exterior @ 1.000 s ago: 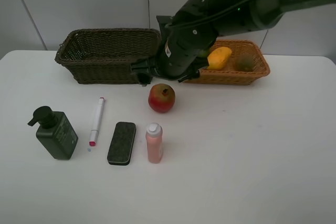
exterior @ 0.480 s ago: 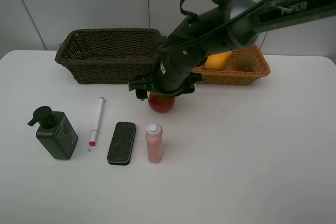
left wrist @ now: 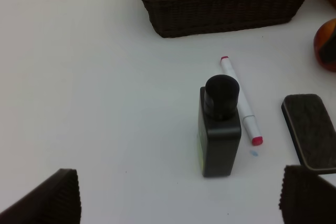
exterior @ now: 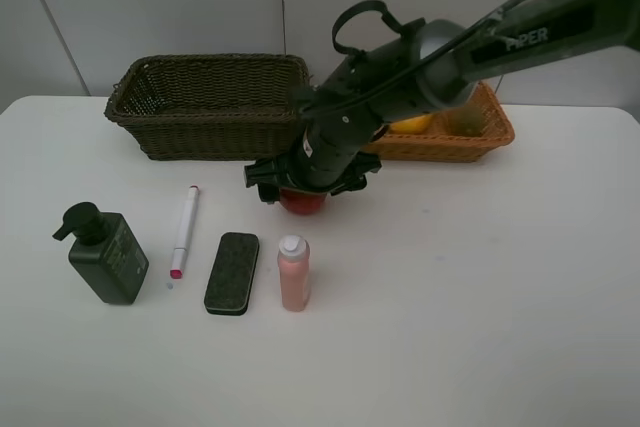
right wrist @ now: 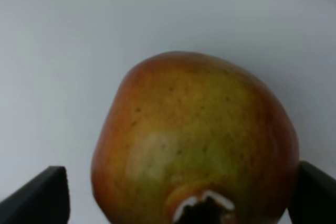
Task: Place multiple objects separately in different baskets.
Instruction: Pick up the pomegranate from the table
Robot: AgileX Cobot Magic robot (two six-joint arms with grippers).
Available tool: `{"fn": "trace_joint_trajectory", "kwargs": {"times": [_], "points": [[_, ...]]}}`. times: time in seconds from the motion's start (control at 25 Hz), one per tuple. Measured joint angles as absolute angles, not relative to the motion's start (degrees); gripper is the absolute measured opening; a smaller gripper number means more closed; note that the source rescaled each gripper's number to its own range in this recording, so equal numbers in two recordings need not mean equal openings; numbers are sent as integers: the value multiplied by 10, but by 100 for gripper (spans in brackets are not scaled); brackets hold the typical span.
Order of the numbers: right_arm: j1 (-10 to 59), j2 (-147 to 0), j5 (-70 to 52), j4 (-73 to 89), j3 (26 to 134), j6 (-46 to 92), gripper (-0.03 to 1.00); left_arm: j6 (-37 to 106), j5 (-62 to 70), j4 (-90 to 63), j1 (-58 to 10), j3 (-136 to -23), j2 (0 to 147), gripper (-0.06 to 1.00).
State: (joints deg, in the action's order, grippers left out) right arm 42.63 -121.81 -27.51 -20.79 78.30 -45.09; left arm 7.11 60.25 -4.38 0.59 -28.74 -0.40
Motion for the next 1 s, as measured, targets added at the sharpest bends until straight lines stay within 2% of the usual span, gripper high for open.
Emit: {"fn": "trace_joint_trajectory", "kwargs": {"times": [0.84,0.92,1.0], "points": [[418,-1230,-258,-228,783,-451,100,71,602,-44,6,-287,-4,100],[418,-1230,-263,-228,783,-452,93,71,602,-44,6,-287,-4,100],[418,-1230,-264,-228,783,-453,71,71,602,-44,6,-287,-4,100]]}}
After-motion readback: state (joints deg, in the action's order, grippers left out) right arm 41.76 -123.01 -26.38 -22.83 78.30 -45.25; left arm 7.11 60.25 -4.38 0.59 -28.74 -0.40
